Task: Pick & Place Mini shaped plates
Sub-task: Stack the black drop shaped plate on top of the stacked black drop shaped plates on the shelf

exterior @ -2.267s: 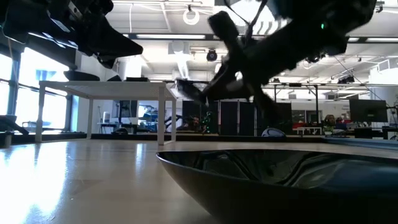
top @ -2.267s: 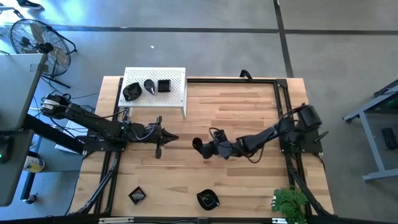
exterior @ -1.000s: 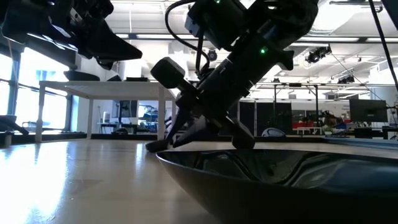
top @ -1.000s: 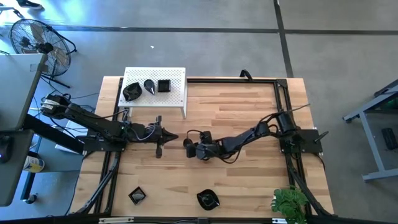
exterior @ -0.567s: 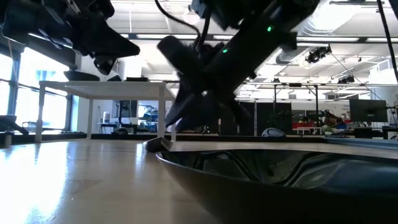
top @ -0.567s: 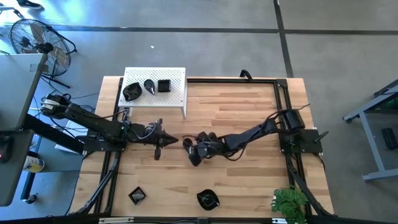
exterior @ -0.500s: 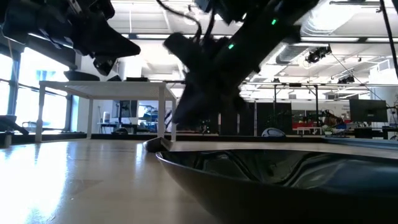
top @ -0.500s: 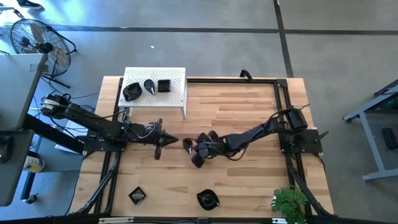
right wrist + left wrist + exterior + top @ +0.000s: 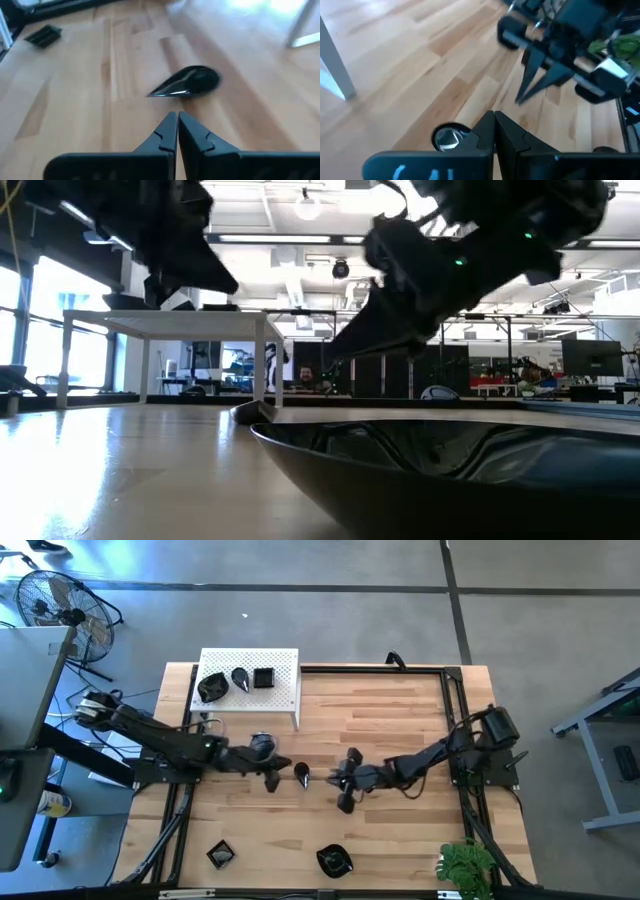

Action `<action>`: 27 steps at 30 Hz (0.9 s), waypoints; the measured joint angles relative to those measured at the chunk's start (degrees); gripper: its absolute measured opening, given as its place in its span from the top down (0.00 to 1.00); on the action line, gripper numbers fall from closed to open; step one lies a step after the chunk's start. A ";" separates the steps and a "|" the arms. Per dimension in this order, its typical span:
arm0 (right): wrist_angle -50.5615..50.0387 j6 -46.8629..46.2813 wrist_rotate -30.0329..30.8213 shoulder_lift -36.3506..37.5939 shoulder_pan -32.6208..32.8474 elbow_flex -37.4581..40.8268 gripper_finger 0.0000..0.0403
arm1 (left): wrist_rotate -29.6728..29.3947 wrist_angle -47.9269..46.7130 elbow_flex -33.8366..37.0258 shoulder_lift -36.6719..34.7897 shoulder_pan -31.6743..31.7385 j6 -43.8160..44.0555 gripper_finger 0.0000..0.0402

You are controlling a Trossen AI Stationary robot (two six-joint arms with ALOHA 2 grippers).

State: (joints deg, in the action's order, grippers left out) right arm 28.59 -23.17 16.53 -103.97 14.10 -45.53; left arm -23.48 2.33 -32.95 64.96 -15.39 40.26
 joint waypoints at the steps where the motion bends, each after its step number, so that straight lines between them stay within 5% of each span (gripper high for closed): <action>1: 1.06 0.58 0.60 1.25 -0.12 1.60 0.99 | -0.06 -1.77 -1.66 1.53 -0.06 1.78 1.00; 13: 4.55 2.24 11.09 19.65 1.03 20.22 1.00 | 3.08 -28.79 -20.76 18.12 0.01 31.98 0.74; 27: 16.01 2.68 19.69 31.75 6.86 34.18 1.00 | 11.32 -28.76 -22.40 27.45 5.19 43.61 0.72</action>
State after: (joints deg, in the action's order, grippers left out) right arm 44.60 -20.49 36.22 -72.22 20.95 -11.35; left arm -12.17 -26.44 -55.35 92.41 -10.20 83.87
